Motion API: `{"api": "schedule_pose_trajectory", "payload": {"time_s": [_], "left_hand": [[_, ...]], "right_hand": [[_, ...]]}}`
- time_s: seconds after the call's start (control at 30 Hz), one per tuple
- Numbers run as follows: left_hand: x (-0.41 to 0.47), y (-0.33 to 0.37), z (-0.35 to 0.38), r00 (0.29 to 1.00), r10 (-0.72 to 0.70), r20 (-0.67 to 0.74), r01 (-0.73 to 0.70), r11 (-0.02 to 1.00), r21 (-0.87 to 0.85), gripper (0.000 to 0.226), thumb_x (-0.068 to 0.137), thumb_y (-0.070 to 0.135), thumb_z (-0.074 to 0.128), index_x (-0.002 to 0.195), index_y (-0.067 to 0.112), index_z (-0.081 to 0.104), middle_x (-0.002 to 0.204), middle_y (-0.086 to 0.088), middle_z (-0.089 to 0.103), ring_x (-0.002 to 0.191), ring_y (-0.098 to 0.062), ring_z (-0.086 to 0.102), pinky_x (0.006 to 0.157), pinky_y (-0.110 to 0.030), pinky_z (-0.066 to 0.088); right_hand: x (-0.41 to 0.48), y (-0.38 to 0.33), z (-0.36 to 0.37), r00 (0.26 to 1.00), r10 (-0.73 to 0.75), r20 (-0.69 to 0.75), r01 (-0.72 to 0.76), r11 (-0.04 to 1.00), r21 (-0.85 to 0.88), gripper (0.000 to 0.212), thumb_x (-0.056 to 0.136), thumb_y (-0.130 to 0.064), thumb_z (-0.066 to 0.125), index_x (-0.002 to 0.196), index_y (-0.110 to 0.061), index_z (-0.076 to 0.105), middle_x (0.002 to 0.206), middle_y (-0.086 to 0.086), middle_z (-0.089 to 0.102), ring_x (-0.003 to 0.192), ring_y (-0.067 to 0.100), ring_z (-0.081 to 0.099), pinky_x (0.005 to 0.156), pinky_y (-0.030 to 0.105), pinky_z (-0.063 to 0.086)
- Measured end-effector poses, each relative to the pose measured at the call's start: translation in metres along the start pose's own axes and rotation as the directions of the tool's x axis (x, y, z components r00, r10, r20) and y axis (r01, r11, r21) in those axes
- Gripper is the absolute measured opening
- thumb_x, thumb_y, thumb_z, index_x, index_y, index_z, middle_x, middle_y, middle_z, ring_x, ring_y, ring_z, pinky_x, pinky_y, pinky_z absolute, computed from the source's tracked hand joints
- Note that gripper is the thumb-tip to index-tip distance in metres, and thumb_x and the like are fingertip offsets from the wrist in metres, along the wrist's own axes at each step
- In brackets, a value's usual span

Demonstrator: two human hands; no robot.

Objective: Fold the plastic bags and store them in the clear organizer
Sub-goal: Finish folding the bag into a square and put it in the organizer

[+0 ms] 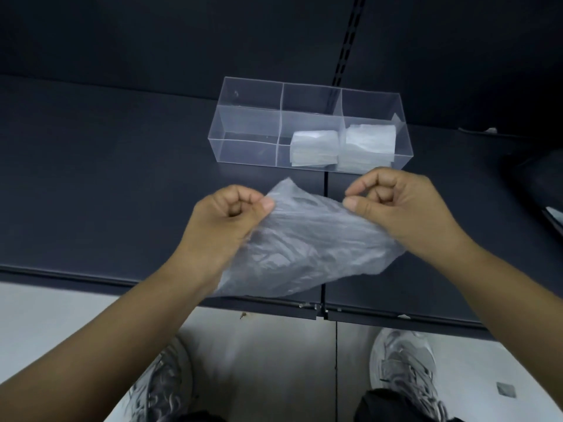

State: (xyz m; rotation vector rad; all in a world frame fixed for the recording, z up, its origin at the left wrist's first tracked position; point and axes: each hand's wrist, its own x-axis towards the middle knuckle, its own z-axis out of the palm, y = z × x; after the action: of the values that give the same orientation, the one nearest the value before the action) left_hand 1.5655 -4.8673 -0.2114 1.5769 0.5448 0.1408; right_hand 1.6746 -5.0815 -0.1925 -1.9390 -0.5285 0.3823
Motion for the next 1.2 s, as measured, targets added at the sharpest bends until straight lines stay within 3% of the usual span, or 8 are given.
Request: {"api": "schedule_pose_trajectory", "payload": {"time_s": [0.2,0.3,0.47,0.63,0.8,0.97,1.1,1.2], "left_hand": [[0.009,-0.033,-0.027,0.947,-0.046,-0.316,0.048,0.999,-0.001,0.018,0.089,0.029,0.065,0.076,0.017,0.06,0.076,-0.007,0.051,0.062,-0.007,0.046,0.053,-0.011,0.042],[0.017,-0.047,-0.042,0.918,-0.098,-0.383,0.094,0.995,-0.028,0.022,0.092,0.031,0.062,0.076,0.018,0.055,0.071,-0.007,0.048,0.067,-0.02,0.043,0.056,-0.023,0.042],[0.019,-0.057,-0.048,0.909,-0.109,-0.403,0.109,0.994,-0.021,0.023,0.093,0.033,0.061,0.073,0.023,0.054,0.071,-0.007,0.052,0.069,-0.023,0.045,0.066,-0.04,0.043],[0.023,-0.063,-0.051,0.91,-0.057,-0.41,0.084,0.995,0.049,0.024,0.093,0.034,0.059,0.072,0.025,0.052,0.062,0.002,0.053,0.057,-0.014,0.046,0.058,-0.03,0.043],[0.024,-0.067,-0.053,0.91,-0.064,-0.409,0.103,0.992,0.074,0.027,0.093,0.036,0.06,0.071,0.024,0.05,0.059,0.006,0.051,0.05,-0.007,0.045,0.05,-0.021,0.042],[0.023,-0.063,-0.054,0.899,-0.054,-0.435,0.097,0.992,0.077,0.028,0.093,0.033,0.059,0.072,0.017,0.051,0.064,0.006,0.053,0.042,0.007,0.048,0.042,-0.007,0.039],[0.023,-0.06,-0.054,0.914,-0.163,-0.372,0.154,0.987,-0.054,0.03,0.092,0.04,0.059,0.071,0.019,0.053,0.059,0.011,0.061,0.049,-0.001,0.058,0.045,-0.019,0.048],[0.026,-0.06,-0.057,0.924,-0.247,-0.291,0.18,0.954,-0.24,0.027,0.096,0.034,0.054,0.076,0.018,0.052,0.066,0.006,0.069,0.06,-0.01,0.067,0.052,-0.025,0.054]], "right_hand": [[0.0,0.038,-0.041,0.965,0.194,-0.174,-0.205,0.978,-0.045,0.028,0.079,-0.046,0.068,0.078,-0.018,0.071,0.061,-0.007,0.067,0.056,0.003,0.056,0.06,0.019,0.047],[0.0,0.053,-0.053,0.932,0.265,-0.249,-0.279,0.96,-0.022,0.035,0.085,-0.045,0.063,0.085,-0.01,0.07,0.055,-0.011,0.055,0.051,0.002,0.045,0.055,0.018,0.04],[0.0,0.052,-0.031,0.858,0.498,0.122,-0.512,0.819,0.258,0.06,0.074,-0.061,0.054,0.106,-0.011,0.066,0.098,0.009,0.072,0.085,0.017,0.07,0.08,0.031,0.055],[0.016,0.047,-0.004,0.725,0.669,0.164,-0.672,0.636,0.38,0.027,0.084,-0.036,0.067,0.09,-0.009,0.065,0.083,0.01,0.074,0.064,0.013,0.069,0.056,0.023,0.054],[0.028,0.055,0.0,0.705,0.695,0.143,-0.698,0.643,0.315,0.009,0.087,-0.019,0.069,0.083,-0.013,0.063,0.058,-0.002,0.053,0.043,0.005,0.041,0.038,0.016,0.035],[0.028,0.061,-0.024,0.734,0.677,0.046,-0.616,0.636,0.465,0.008,0.082,-0.01,0.071,0.086,-0.011,0.064,0.058,-0.001,0.066,0.052,0.005,0.062,0.047,0.016,0.049],[0.027,0.068,-0.032,0.777,0.627,-0.063,-0.529,0.703,0.476,0.014,0.082,-0.001,0.069,0.082,-0.012,0.06,0.065,0.002,0.065,0.048,0.002,0.06,0.048,0.014,0.049],[0.028,0.072,-0.038,0.841,0.507,-0.19,-0.44,0.844,0.305,0.014,0.084,0.001,0.067,0.086,-0.012,0.062,0.072,0.006,0.064,0.048,0.0,0.058,0.048,0.011,0.046]]}}
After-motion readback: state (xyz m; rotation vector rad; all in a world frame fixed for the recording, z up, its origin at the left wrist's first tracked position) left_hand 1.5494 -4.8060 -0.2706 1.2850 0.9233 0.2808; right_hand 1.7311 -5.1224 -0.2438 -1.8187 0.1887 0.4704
